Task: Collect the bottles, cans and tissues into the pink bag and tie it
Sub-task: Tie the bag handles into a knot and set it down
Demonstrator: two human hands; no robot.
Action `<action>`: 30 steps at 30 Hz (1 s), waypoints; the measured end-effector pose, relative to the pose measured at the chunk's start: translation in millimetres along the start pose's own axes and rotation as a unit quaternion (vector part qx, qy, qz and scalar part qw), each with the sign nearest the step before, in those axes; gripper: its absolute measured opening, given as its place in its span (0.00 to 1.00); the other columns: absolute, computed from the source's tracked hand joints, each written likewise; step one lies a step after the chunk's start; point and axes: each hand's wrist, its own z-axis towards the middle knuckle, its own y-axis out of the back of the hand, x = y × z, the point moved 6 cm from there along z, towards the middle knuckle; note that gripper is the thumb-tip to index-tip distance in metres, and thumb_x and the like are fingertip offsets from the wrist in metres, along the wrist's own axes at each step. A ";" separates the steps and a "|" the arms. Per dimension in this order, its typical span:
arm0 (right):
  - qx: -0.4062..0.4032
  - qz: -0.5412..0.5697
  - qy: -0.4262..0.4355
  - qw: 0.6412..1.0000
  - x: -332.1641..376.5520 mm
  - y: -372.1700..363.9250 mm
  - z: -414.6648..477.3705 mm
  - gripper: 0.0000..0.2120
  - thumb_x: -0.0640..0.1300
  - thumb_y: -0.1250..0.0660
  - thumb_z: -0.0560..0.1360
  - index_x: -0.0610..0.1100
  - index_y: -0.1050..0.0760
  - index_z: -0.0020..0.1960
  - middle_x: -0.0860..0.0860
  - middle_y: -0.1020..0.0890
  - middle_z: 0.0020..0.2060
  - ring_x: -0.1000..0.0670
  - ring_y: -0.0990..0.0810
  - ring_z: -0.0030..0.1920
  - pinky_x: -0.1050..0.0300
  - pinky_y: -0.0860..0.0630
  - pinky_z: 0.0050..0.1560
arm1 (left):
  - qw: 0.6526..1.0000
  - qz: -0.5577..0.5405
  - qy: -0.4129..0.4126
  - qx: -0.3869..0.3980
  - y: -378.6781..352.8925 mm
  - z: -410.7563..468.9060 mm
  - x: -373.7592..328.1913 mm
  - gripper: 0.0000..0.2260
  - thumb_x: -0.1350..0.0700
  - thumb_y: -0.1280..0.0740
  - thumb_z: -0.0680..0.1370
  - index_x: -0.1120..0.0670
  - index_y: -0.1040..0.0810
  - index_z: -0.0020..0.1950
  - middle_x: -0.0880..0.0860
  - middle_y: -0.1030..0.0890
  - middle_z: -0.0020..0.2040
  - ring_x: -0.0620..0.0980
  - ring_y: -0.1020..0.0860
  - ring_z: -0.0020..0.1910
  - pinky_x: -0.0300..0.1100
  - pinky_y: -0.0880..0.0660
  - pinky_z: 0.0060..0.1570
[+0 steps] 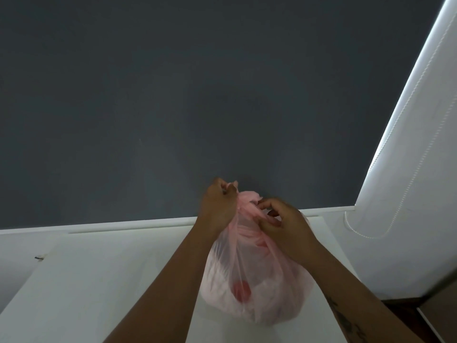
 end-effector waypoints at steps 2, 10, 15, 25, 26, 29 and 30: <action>-0.029 -0.011 -0.002 1.000 0.3 -1.3 -1.3 0.16 0.47 0.29 0.74 0.52 0.31 0.58 0.58 0.26 0.53 0.60 0.23 0.47 0.73 0.26 0.48 | 1.000 0.010 -0.005 0.000 -0.1 -0.7 -0.1 0.11 0.50 0.40 0.82 0.56 0.29 0.45 0.50 0.25 0.38 0.46 0.27 0.36 0.39 0.33 0.34; 0.006 -0.036 0.025 0.999 1.1 -8.1 1.4 0.13 0.37 0.38 0.79 0.47 0.21 0.60 0.55 0.27 0.58 0.65 0.26 0.49 0.70 0.28 0.56 | 0.999 -0.003 -0.048 -0.018 -1.0 1.1 -0.1 0.13 0.51 0.36 0.81 0.53 0.31 0.38 0.49 0.27 0.33 0.47 0.29 0.33 0.41 0.31 0.37; 0.059 0.127 -0.049 0.989 -0.3 -1.2 0.2 0.12 0.40 0.40 0.81 0.51 0.20 0.55 0.56 0.17 0.48 0.64 0.21 0.46 0.75 0.28 0.42 | 0.995 -0.069 -0.069 0.020 -4.5 1.2 -3.3 0.13 0.48 0.36 0.81 0.56 0.28 0.43 0.51 0.17 0.41 0.50 0.20 0.40 0.46 0.23 0.43; 0.078 0.269 -0.176 0.944 -23.0 -2.7 4.7 0.02 0.46 0.36 0.77 0.50 0.27 0.49 0.49 0.14 0.44 0.47 0.17 0.52 0.48 0.23 0.56 | 0.997 -0.049 -0.032 0.055 -9.1 1.7 2.9 0.14 0.47 0.39 0.82 0.57 0.28 0.47 0.50 0.27 0.38 0.45 0.30 0.34 0.38 0.32 0.34; 0.087 0.259 -0.174 0.946 -23.5 -3.1 4.4 0.03 0.48 0.37 0.77 0.51 0.27 0.50 0.50 0.14 0.44 0.47 0.17 0.52 0.49 0.22 0.55 | 0.997 -0.057 -0.032 0.052 -9.7 1.1 1.8 0.13 0.47 0.39 0.82 0.56 0.28 0.46 0.50 0.27 0.37 0.45 0.31 0.34 0.38 0.32 0.34; 0.085 0.206 -0.150 0.963 -18.9 -2.1 2.2 0.05 0.49 0.38 0.79 0.55 0.29 0.55 0.54 0.15 0.41 0.54 0.17 0.46 0.59 0.22 0.46 | 0.997 -0.063 -0.037 0.038 -9.5 2.4 1.3 0.13 0.47 0.38 0.82 0.56 0.27 0.46 0.49 0.27 0.35 0.44 0.31 0.32 0.36 0.33 0.33; 0.058 0.189 -0.126 0.972 -16.3 0.2 2.3 0.07 0.48 0.37 0.79 0.54 0.32 0.56 0.53 0.16 0.39 0.56 0.17 0.42 0.63 0.24 0.42 | 0.997 -0.058 -0.038 0.037 -9.4 1.9 0.6 0.14 0.47 0.38 0.82 0.57 0.27 0.46 0.49 0.27 0.35 0.44 0.31 0.32 0.35 0.33 0.32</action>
